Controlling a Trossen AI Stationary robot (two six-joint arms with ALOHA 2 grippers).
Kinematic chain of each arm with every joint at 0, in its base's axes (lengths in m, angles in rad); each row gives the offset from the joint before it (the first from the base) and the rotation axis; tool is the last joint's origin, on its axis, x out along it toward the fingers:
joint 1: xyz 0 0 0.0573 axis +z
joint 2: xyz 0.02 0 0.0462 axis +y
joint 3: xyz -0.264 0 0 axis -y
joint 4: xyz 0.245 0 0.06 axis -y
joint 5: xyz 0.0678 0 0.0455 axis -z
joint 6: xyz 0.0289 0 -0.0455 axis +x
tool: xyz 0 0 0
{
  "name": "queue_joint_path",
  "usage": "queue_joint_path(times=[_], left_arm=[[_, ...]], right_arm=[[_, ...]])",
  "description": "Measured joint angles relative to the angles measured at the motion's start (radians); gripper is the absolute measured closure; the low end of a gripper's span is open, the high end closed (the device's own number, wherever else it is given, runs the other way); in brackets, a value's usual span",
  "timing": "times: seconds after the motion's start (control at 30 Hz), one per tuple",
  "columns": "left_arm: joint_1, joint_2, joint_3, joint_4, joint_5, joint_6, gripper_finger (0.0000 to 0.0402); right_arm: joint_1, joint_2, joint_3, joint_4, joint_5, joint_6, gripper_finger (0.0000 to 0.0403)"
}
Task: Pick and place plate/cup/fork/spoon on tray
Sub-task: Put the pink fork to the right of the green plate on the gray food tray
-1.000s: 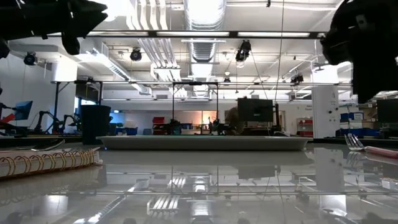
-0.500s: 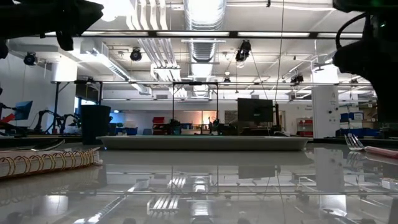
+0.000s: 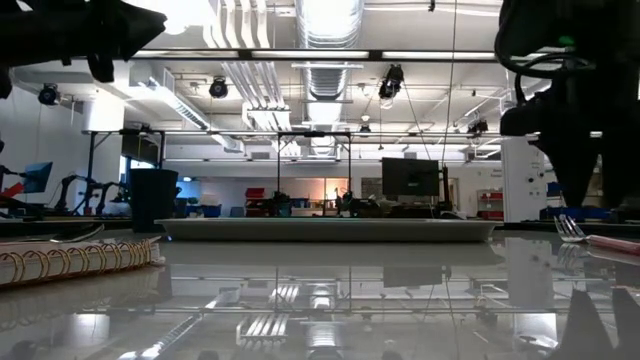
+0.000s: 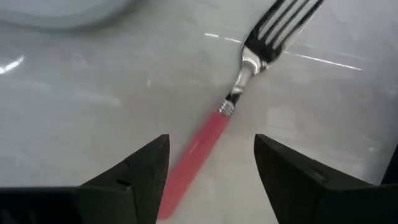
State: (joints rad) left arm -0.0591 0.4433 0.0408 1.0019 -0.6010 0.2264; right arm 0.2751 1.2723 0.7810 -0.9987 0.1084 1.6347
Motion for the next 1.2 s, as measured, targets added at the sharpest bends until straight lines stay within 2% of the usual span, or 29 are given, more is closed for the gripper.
queue_joint_path(times=[0.23,0.63,0.77,1.07,1.2], left_arm=[[0.0,0.006,-0.002,-0.016,-0.002,0.024,0.0318],[0.0,-0.006,-0.002,-0.014,-0.003,0.05,0.0318],[0.0,-0.016,-0.002,-0.014,-0.003,0.05,0.0318],[0.0,-0.021,-0.002,-0.015,-0.003,0.05,0.0318],[0.0,-0.022,-0.002,-0.015,-0.003,0.049,0.0318]], right_arm=[[-0.007,0.0,-0.052,0.033,0.019,0.064,0.0184],[-0.007,-0.004,-0.198,0.203,0.027,0.123,0.019],[-0.007,-0.004,-0.21,0.205,0.029,0.12,0.0225],[-0.007,-0.004,-0.212,0.178,0.028,0.108,0.0345],[-0.004,-0.005,-0.212,0.173,0.031,0.108,0.0374]])
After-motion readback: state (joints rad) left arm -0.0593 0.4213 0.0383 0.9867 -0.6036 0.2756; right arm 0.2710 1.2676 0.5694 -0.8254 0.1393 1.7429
